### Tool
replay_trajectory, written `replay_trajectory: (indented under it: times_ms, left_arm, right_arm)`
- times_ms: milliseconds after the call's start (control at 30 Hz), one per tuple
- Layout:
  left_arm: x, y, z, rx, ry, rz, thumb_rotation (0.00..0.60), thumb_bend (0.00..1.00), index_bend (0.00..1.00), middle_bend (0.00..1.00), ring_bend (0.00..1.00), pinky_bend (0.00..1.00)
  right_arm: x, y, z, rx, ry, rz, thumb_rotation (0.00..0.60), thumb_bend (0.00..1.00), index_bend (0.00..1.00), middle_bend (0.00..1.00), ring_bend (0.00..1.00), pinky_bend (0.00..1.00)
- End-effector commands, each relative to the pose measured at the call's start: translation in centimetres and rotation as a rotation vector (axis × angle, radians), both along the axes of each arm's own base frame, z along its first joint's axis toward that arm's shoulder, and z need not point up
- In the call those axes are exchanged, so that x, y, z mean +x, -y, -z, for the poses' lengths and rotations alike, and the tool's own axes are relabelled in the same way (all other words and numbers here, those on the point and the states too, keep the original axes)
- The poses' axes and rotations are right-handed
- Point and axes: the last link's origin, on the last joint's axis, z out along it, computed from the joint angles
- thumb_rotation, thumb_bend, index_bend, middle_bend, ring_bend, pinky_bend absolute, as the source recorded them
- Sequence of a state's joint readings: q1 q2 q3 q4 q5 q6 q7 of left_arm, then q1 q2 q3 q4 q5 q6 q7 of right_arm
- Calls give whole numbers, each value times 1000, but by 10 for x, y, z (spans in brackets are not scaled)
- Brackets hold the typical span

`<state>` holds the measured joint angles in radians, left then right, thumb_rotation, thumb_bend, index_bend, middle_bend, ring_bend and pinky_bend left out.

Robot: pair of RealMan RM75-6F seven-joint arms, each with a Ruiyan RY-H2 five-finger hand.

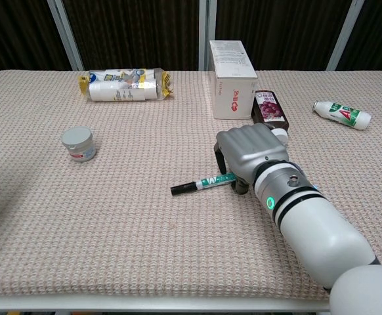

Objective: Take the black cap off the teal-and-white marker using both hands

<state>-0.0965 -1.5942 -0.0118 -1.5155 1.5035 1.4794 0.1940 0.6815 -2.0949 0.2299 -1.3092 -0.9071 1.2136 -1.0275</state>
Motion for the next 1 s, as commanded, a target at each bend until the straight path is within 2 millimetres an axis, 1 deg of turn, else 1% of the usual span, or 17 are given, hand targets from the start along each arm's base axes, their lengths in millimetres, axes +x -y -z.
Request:
replay_trajectory:
  times_ms: [33,200,400,500,600,800,1000]
  left_arm:
    - [0,0,0,0,0,-1,600,69,239,219,152,146]
    - [0,0,0,1,2,-1,600,69,239,218,152,146]
    - [3,-4,-1,7,0,11,600,69,239,219,152,146]
    - [8,-9,-2,8,2,23,600,69,239,219,152,146]
    - [15,-18,-1,6,5,40,600,69,239,219,152,146]
    - [37,-42,1,9,-9,87,600,70,239,218,152,147]
    - [57,-66,3,33,-40,93,600,96,238,219,152,157]
  right_arm:
    - [0,0,0,-2,0,3,600,225,572,535,375,300]
    - [-1,0,-4,-25,9,2,600,244,600,548,401,323]
    - [-4,5,-15,-90,45,11,600,283,635,574,428,354]
    - [-6,9,-22,-126,55,14,600,299,647,583,437,364]
    - [-7,13,-29,-163,61,16,600,307,657,590,444,371]
    - [-5,22,-40,-229,81,35,600,308,662,594,447,375]
    - [7,31,-49,-272,93,33,600,307,661,593,445,375]
